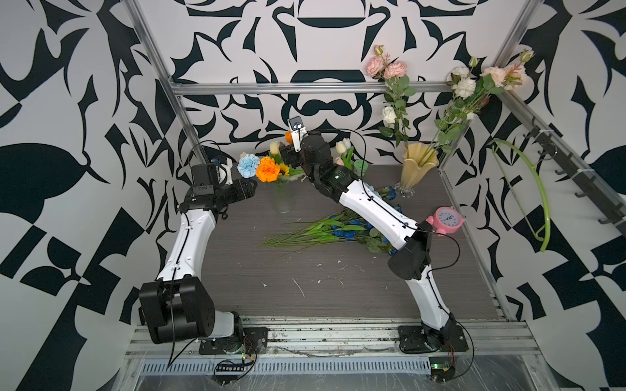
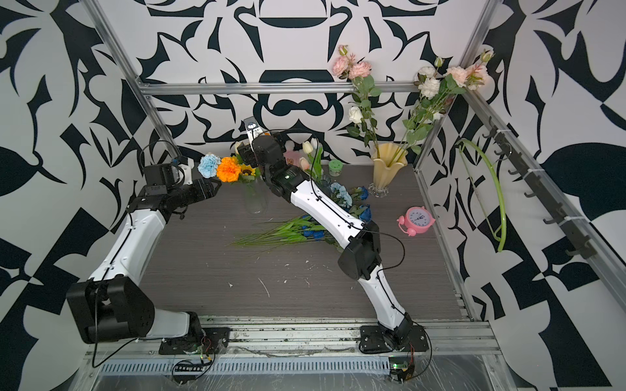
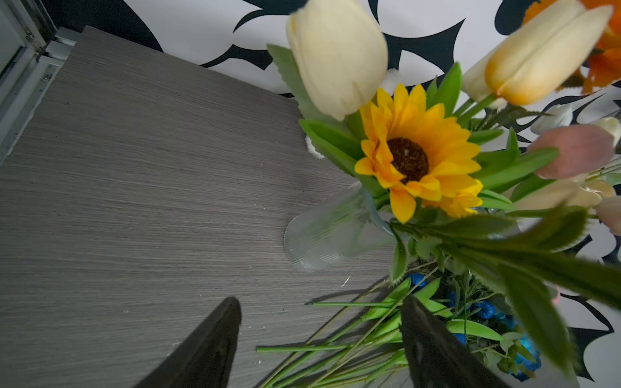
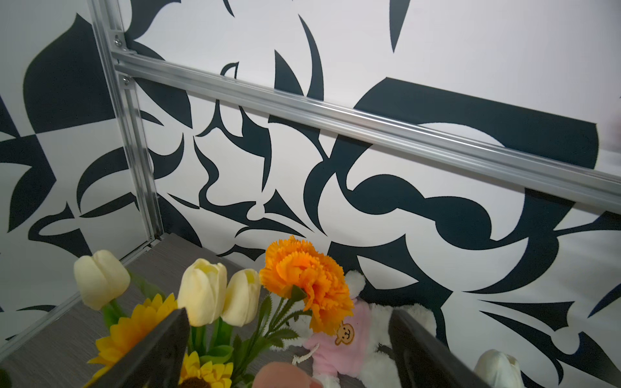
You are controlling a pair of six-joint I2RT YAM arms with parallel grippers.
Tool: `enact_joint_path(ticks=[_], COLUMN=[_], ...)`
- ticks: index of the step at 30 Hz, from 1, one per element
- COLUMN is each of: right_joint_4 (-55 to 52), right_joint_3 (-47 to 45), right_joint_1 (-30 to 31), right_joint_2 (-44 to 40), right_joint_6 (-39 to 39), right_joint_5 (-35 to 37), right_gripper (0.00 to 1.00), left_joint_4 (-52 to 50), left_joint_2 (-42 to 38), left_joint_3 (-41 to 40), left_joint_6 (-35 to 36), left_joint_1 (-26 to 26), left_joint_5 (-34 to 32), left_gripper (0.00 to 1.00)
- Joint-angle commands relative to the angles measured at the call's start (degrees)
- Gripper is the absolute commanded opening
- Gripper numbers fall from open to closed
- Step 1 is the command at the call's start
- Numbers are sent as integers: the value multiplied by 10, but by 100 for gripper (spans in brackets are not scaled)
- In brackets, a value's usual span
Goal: Pick out blue flowers from the vase
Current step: Pick up the flower from the vase.
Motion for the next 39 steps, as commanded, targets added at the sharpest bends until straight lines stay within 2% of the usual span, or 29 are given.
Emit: enact_joint_path(ticks=[1,5,11,16,28,39], right_joint_4=[14,17,57,80,88,87], right_joint_3=[13,-4,-104,-164,-207,-224], right_joint_1=[1,-1,-7,-20,-25,-29], right_joint_2=[-22,-35,-97,-141,-164,-177], right_joint_6=[12,18,26,35,37,33], right_joint_5=[-12,-14,-11,-13,-12,-8], right_gripper=[91,91,90,90,87,87], left_joint_4=[56,149,273,307,384,389], left_joint_2=[-47,-86,-70,-30,10,57], left_joint_3=[-39,-81,-100,-89,-72,-21], left_joint_6=[1,-21,-63,-75,-107,-112], left_joint_1=[1,1,1,-3,-21,-43], left_joint_5=[28,34,56,67,58,65], left_gripper=[79,79,78,77,76,62])
